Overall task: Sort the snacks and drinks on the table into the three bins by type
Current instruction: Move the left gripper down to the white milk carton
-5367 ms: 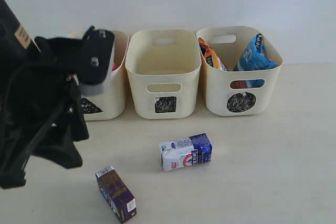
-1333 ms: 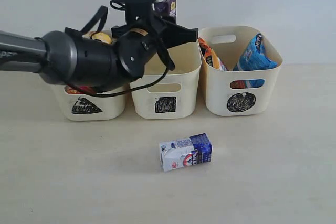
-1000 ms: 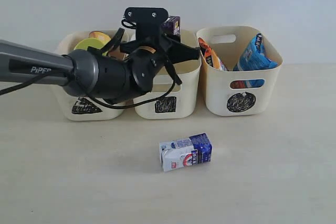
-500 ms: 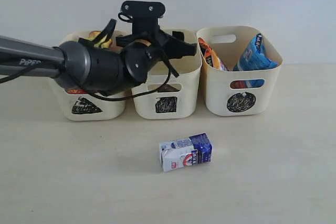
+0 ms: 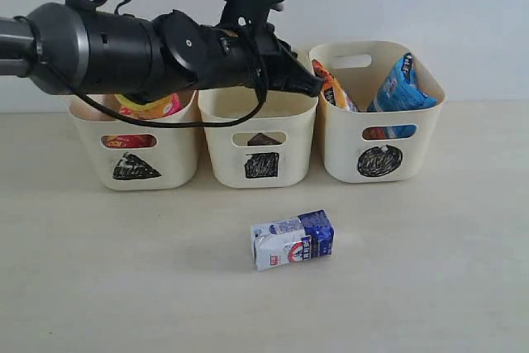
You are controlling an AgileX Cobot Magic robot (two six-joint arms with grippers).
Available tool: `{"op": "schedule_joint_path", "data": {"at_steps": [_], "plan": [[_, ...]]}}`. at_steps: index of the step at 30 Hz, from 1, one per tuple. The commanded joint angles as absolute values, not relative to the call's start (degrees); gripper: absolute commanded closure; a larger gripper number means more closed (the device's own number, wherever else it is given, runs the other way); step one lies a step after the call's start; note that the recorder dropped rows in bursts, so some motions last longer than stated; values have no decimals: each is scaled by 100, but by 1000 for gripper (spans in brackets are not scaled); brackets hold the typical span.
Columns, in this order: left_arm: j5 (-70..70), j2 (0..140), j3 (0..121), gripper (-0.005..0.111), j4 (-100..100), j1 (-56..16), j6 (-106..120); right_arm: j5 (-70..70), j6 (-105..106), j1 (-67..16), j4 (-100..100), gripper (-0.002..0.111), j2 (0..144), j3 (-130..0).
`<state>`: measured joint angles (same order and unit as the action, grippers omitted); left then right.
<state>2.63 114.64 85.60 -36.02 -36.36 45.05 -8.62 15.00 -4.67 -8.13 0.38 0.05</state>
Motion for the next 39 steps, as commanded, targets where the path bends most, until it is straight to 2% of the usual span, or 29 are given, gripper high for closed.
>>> {"op": "schedule_joint_path", "data": {"at_steps": [1,5,11,14,21,39], "plan": [[-649,11203,8595,103,-3466,-3619,4591,-721,1540,-451,-822,108,0,0],[-1543,11015,8649,103,-3282,-3591,4325,-712,1540,-451,-822,108,0,0],[-3907,10917,9318,103,-281,-3703,2174,-712,1540,-451,-822,108,0,0],[-5255,10909,9623,103,725,-3955,1972,-712,1540,-451,-822,108,0,0],[-6996,10896,9730,103,793,-4563,2822,-712,1540,-451,-822,108,0,0],[-6996,10650,9626,103,-1037,-4740,2318,-712,1540,-451,-822,108,0,0]]}}
